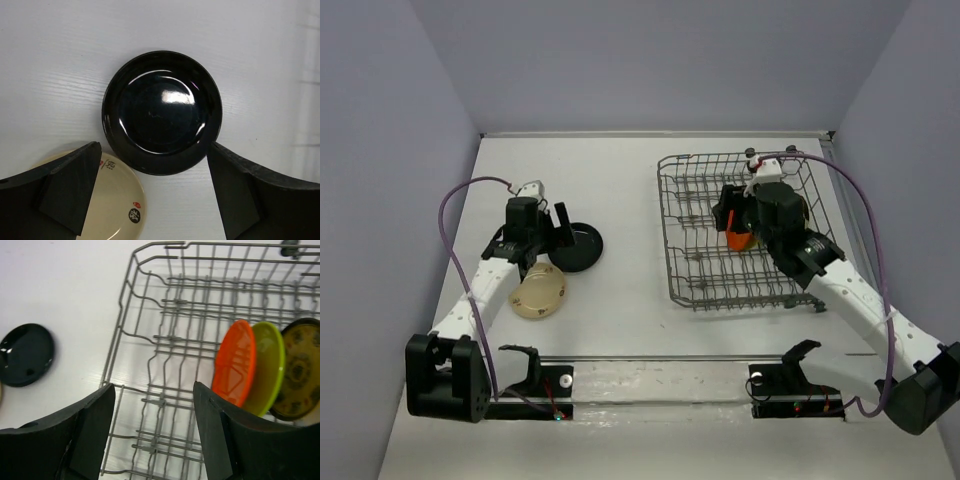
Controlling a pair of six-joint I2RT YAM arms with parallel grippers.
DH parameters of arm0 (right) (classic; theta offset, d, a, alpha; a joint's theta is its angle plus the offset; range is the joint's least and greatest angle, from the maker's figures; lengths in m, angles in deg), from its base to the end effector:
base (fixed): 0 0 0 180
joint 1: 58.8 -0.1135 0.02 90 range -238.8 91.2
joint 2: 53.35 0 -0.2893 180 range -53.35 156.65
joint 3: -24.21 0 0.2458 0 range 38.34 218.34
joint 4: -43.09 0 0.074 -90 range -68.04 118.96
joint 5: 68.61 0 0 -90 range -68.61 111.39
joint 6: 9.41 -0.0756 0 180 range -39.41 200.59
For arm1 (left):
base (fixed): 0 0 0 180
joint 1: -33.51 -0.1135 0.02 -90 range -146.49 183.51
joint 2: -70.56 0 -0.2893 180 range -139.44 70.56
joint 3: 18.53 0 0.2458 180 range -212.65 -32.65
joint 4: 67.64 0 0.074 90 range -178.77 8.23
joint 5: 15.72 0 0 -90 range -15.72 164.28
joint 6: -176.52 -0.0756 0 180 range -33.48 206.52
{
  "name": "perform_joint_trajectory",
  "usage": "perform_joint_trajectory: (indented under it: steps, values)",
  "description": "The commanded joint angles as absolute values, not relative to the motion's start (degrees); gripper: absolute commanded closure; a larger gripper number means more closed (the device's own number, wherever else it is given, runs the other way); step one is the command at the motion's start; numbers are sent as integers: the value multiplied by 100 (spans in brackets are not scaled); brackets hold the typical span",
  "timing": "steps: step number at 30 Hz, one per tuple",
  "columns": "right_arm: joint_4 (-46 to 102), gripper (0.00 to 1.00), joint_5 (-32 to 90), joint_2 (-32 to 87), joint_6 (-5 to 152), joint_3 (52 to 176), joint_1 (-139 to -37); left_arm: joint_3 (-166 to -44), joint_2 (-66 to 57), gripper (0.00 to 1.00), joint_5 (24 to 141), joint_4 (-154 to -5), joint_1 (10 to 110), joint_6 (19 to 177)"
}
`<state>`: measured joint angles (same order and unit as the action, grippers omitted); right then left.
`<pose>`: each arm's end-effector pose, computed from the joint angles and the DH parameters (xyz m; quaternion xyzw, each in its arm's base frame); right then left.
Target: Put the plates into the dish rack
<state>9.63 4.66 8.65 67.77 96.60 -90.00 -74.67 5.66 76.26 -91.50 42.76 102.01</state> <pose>0.2342 0.1164 0.3559 -0.0526 0.8276 0.0919 0.5513 0.2623 -0.0454 0.2574 -0.0395 0.8763 -0.1176 0.4656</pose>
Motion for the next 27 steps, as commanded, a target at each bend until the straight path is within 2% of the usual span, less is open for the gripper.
perform_joint_trajectory:
  steps: [1,5,11,17,22,23,25,26,27]
  values:
    - [1842,31,1708,633,6433,9204,-9053,-7634,290,6,8024,-8827,3686,10532]
    - [1850,31,1735,265,6468,8958,-9053,-7739,-211,15,8342,-8810,3395,10630]
    - [2000,32,1946,-26,6468,8773,-9053,-7993,-1064,21,8684,-8923,2956,10445]
    - [2000,32,1963,-106,6477,8694,-9053,-8249,-1741,29,8800,-8932,2946,10331]
    - [2009,32,2016,-44,6468,8703,-9053,-8416,-2189,47,8913,-8915,2929,10296]
    - [2017,32,2016,-35,6477,8712,-9053,-8433,-2242,55,9018,-8924,2938,10287]
    - [2026,32,2016,-18,6477,8703,-9053,-8390,-2365,62,9133,-8897,2929,10278]
    - [2026,32,2008,8,6468,8703,-9053,-8381,-2400,72,9220,-8880,2929,10269]
    - [2035,32,2007,44,6477,8712,-9053,-8389,-2453,77,9247,-8880,2929,10260]
